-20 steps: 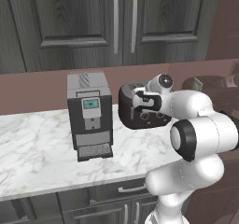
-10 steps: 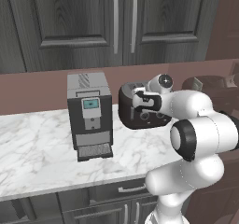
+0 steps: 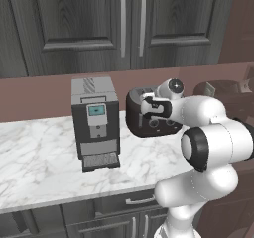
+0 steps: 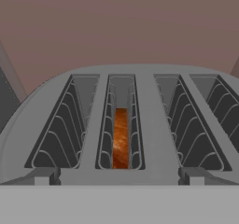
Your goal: Start the toaster. Once the lever pops up, take the bread to the plate on the dining counter.
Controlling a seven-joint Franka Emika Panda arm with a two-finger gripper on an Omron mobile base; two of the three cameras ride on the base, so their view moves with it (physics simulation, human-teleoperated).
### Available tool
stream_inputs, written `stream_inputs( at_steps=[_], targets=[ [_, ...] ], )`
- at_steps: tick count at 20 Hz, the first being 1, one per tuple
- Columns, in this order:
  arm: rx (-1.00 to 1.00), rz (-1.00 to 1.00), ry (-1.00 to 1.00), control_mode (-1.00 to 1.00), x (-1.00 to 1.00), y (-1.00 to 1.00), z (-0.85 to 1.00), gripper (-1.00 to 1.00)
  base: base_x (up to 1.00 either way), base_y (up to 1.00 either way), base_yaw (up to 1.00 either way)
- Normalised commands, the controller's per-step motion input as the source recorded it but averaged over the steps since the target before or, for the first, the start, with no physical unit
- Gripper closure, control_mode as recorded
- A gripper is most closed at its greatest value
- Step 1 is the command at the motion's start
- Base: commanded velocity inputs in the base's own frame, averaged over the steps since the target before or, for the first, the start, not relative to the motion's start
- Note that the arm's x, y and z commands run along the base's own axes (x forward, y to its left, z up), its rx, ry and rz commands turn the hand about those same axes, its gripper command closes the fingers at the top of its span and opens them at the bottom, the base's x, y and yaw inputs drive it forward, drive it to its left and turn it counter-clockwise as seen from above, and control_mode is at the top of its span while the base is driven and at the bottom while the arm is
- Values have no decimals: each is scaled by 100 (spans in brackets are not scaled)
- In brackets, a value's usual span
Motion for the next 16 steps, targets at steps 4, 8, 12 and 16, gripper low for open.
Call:
stream_inputs(
  at_steps=[4,8,12,16],
  targets=[
    [0,0,0,-100,0,0,0,-100,0,0,0],
    [0,0,0,-100,0,0,0,-100,0,0,0],
    [0,0,0,-100,0,0,0,-100,0,0,0],
    [0,0,0,-100,0,0,0,-100,0,0,0]
  ],
)
